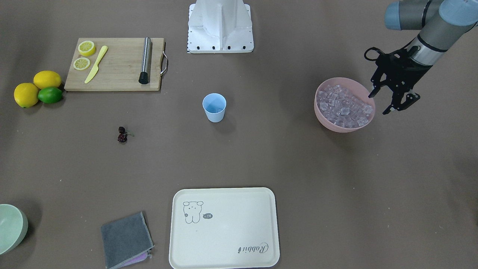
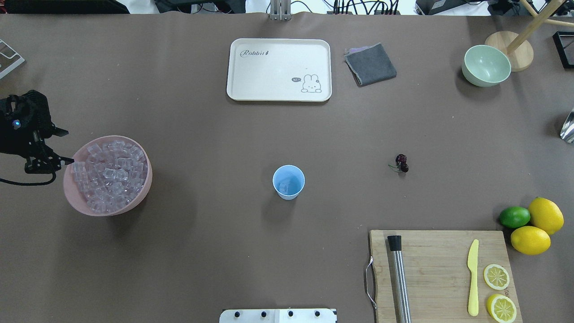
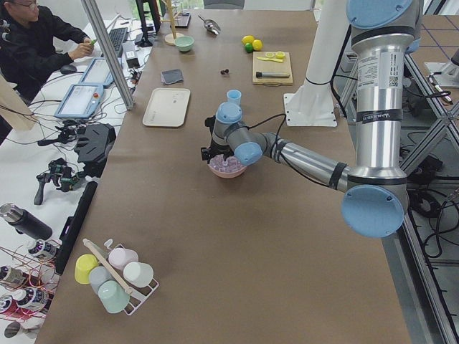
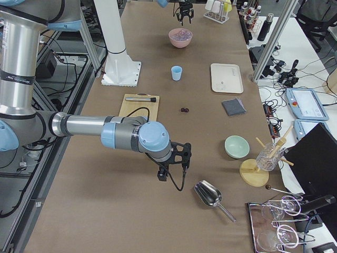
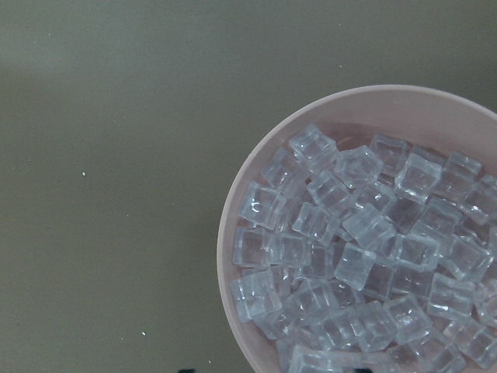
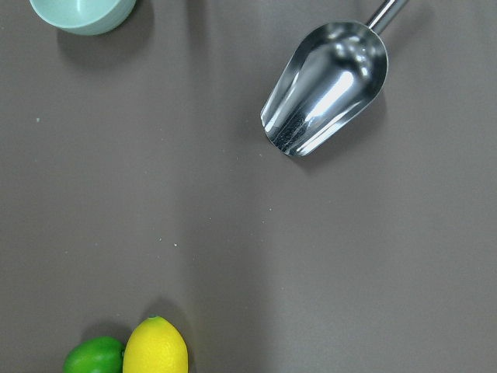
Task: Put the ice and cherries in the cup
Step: 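Lower the left gripper into the bowl and grasp another ice cube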
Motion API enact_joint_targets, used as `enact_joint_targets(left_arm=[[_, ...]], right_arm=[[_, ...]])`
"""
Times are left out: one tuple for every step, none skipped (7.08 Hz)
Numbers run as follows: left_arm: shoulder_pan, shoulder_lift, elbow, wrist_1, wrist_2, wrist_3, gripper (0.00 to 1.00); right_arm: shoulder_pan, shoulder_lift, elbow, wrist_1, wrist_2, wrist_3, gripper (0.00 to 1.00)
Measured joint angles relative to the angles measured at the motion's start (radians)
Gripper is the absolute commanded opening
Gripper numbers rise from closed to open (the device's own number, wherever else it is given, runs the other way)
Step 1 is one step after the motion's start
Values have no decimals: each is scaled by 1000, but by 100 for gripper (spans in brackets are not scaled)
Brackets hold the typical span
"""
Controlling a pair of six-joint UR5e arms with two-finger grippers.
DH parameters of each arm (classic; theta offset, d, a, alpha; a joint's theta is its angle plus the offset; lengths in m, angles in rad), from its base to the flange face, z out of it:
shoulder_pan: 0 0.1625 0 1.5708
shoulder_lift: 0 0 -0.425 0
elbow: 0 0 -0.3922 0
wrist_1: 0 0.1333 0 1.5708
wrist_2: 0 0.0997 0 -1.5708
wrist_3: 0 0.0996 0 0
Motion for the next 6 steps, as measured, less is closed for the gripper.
enact_joint_targets(left_arm=[[2,-23,26,-2,1,2,73],[3,-33,38,-4,2,4,73],[4,-35,42,-4,2,5,73],[5,-36,43,-5,2,5,73],[10,-35,43,-5,1,5,73],[17,-33,43,-5,1,5,73]], right_arm=[[0,0,0,0,0,0,100],[0,0,0,0,0,0,100],[0,-1,0,0,1,0,100],[0,-1,0,-1,2,0,100],[0,-1,0,-1,3,0,100],[0,-1,0,-1,3,0,100]])
